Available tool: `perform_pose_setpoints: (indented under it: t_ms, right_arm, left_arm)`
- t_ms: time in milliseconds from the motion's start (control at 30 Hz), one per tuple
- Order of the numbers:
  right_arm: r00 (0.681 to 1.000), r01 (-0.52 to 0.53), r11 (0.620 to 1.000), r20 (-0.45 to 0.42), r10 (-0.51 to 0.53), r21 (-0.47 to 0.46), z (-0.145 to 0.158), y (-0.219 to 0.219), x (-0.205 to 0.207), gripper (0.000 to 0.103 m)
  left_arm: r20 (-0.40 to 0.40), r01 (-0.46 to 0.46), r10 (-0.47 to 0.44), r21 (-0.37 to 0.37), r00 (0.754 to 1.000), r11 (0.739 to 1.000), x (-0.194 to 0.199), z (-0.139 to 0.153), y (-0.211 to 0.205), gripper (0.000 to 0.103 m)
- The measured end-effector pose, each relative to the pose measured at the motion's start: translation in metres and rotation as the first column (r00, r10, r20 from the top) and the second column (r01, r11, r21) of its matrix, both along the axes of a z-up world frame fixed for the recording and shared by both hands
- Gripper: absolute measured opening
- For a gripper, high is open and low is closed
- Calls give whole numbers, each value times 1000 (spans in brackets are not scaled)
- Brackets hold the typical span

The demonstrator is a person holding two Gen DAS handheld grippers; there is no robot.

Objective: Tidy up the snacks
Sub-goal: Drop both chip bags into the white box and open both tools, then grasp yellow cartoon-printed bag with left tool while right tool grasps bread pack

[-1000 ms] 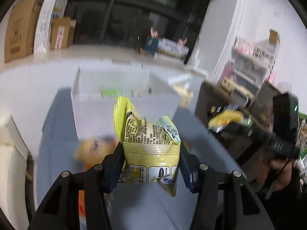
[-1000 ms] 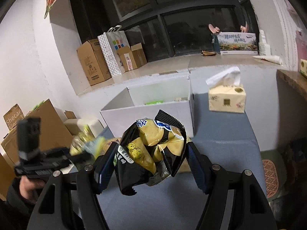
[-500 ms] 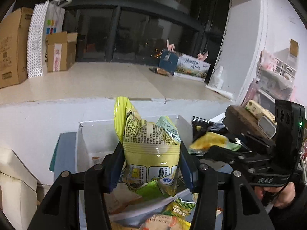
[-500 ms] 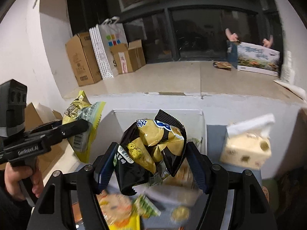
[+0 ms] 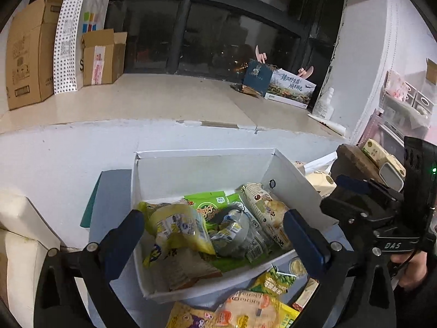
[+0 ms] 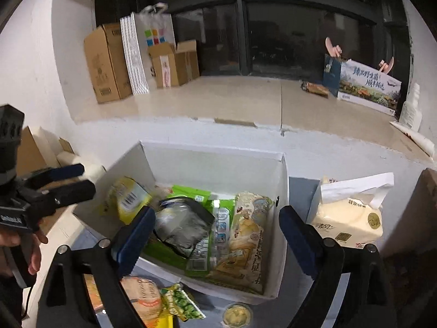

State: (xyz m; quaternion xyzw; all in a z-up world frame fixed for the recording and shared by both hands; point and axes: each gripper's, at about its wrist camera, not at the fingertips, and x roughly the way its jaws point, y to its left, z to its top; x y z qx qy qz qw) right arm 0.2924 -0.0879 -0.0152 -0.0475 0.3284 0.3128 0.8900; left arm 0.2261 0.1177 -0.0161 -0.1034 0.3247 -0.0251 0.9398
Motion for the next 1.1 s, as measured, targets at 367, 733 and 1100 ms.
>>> perform_pose_setpoints:
  t_ms: [367,733,1100]
  right_arm:
    - [990,-119,985,84,109,126,18,-33,-111,95]
    - [995,-79,985,65,70,154,-24,-83,-194,95]
    - [996,-57,986,82,45,156,-24,-92,-200,95]
  left_arm:
    - [49,97,-100,60,994,993,-122,0,-34,103]
    - [-51,122,-120,34,991,992,-200,-52,-58,103]
    - [-169,119,-102,91,980,989,-137,-86,-37,103]
